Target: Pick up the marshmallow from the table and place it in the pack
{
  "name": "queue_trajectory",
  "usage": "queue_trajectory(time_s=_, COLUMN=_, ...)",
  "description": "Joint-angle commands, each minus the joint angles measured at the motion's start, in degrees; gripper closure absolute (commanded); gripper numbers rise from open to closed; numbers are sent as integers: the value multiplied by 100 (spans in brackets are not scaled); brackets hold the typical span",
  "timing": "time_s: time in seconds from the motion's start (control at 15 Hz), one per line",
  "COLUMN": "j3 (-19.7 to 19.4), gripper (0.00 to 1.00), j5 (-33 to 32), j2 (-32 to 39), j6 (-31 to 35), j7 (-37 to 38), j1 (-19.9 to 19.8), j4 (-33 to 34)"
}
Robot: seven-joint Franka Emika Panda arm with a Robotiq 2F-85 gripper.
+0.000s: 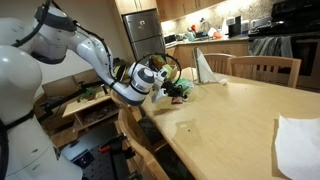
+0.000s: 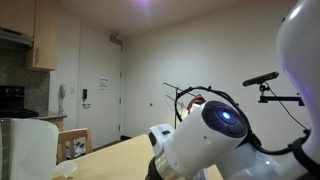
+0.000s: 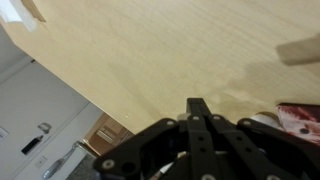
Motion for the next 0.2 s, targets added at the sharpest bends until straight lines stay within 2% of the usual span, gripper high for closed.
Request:
queue_trajectory(time_s=0.0, j3=256, gripper=91, j5=1079, j2=-62, j6=-1, j7=-951, j1=-56, j4=-38)
queue_trajectory(time_s=0.13, j3=294, gripper=77, j5=1182, j2=-59, j6=0, j7=-973, j1=-55, j4=-56)
